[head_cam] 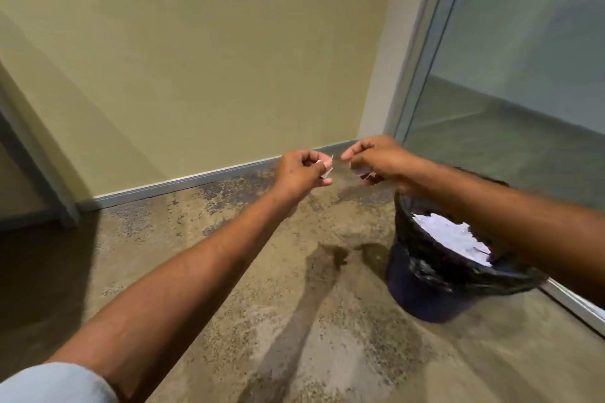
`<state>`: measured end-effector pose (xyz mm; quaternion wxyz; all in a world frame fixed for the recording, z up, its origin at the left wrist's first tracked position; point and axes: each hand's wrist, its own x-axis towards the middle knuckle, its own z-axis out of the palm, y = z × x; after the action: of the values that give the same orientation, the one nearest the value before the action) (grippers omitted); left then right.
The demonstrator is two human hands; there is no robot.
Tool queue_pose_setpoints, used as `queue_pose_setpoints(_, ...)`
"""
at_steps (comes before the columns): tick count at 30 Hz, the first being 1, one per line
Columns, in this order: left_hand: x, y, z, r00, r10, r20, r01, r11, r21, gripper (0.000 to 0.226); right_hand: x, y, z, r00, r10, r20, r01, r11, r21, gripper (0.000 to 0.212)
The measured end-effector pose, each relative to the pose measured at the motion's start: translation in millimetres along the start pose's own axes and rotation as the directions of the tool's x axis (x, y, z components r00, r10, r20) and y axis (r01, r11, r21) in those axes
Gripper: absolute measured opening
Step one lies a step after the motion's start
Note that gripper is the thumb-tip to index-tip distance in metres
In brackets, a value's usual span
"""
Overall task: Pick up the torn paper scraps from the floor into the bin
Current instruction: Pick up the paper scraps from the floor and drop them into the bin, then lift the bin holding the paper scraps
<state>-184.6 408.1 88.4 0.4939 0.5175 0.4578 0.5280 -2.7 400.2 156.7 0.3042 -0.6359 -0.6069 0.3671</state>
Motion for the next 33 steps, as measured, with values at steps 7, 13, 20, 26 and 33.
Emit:
queue_pose_setpoints(7,-17,26,103,0.982,0.013,0.191,-0.016,1.0,0.014,0.014,-53,53,-105,0.98,0.083,-0.178,-0.108,0.985,-0.134,0.023)
queue_pose_setpoints(13,-29,25,178,0.956,0.016,0.293,-0.049,0.993,0.107,0.008,-73,106,-162,0.959,0.156,-0.239,-0.202,0.962,-0.185,0.016)
queue_pose_setpoints(20,-22,2,215,0.885,-0.109,0.453,-0.01,0.967,0.253,0.082,-61,147,-198,0.949,0.234,-0.213,-0.257,0.962,-0.09,0.011)
queue_pose_setpoints(26,-40,-2,209,0.976,0.064,0.208,-0.14,0.918,0.372,0.065,-51,152,-206,0.972,0.146,-0.185,-0.186,0.958,-0.217,0.007)
queue_pose_setpoints(33,-84,-18,199,0.92,-0.388,-0.05,0.391,0.919,0.045,0.084,-100,162,-257,0.979,0.054,-0.199,-0.152,0.838,-0.524,0.032)
